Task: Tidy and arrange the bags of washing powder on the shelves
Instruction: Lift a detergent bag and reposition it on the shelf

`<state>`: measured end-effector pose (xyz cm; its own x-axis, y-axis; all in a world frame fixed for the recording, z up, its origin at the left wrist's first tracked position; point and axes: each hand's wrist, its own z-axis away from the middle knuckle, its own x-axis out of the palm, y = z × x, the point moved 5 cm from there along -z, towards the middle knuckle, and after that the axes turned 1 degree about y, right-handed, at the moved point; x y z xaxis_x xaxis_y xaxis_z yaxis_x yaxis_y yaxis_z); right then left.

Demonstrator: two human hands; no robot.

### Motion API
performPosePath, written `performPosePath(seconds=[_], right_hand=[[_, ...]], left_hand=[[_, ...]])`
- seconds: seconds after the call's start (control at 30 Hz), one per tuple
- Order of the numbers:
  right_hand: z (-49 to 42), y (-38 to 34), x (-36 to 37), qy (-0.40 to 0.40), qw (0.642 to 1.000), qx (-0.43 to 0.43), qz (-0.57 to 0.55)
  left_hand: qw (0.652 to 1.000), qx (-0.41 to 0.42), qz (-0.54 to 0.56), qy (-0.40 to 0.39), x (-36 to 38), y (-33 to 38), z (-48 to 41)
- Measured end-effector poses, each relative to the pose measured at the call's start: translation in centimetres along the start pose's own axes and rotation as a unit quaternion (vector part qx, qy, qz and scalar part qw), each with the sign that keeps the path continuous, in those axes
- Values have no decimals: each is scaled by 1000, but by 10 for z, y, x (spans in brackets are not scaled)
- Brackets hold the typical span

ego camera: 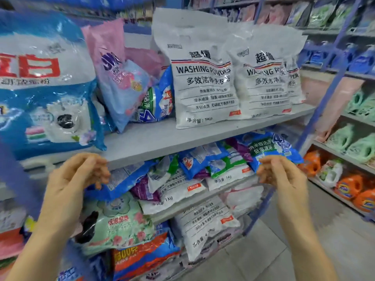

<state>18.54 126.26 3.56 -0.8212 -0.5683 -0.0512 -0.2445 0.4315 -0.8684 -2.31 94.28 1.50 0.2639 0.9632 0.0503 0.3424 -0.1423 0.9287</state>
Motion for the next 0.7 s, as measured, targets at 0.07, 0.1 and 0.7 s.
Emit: performPosePath(seconds=[0.07,0.1,0.7], right_hand=[[-37,6,25,-55,998,-11,-10],[-56,7,39,-82,996,-18,-16],[-157,9,295,-327,761,-437,350]], left_hand=[[999,31,-31,18,4,5,-6],[997,46,-47,42,5,5,-9],[711,165,-678,86,102,36,-142]])
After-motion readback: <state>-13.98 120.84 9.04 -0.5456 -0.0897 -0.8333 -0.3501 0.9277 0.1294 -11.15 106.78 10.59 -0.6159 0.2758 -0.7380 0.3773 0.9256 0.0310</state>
